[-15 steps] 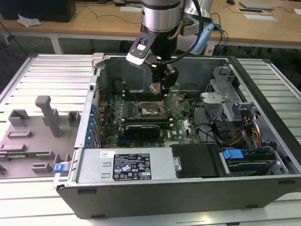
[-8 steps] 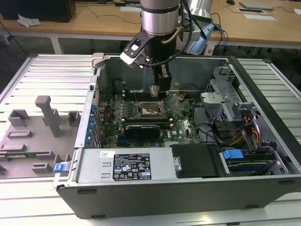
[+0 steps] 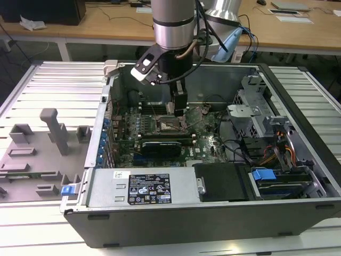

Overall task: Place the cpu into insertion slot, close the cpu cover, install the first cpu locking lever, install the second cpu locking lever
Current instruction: 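Place the cpu into insertion slot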

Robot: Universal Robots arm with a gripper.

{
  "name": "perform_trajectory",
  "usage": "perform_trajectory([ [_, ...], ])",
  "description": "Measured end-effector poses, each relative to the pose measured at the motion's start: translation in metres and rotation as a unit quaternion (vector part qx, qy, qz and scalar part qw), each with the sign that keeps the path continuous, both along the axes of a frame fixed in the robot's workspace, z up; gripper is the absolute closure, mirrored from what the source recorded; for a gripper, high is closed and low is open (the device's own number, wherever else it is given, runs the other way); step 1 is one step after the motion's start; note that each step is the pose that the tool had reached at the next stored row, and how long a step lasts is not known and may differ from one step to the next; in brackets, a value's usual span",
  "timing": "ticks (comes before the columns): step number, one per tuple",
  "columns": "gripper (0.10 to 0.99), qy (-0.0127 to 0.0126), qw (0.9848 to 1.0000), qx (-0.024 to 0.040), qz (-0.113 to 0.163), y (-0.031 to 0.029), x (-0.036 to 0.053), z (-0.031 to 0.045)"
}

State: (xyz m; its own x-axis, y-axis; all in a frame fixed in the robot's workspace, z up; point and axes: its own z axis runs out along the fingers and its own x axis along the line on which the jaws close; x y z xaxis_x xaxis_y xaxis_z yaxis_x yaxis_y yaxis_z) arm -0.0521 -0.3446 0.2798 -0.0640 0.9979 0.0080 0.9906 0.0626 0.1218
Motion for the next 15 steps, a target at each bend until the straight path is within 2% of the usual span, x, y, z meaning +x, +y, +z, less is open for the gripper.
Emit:
perform_trajectory([
  [8,0.545,0.0,1.0,-0.0012,-0.001,0.007,-0.0021,-0.0189],
  [9,0.545,-0.0001,1.0,-0.0012,-0.001,0.0076,-0.0026,-0.0232],
  [15,0.545,0.0001,0.9998,-0.0019,-0.019,0.0093,-0.0036,-0.0328],
])
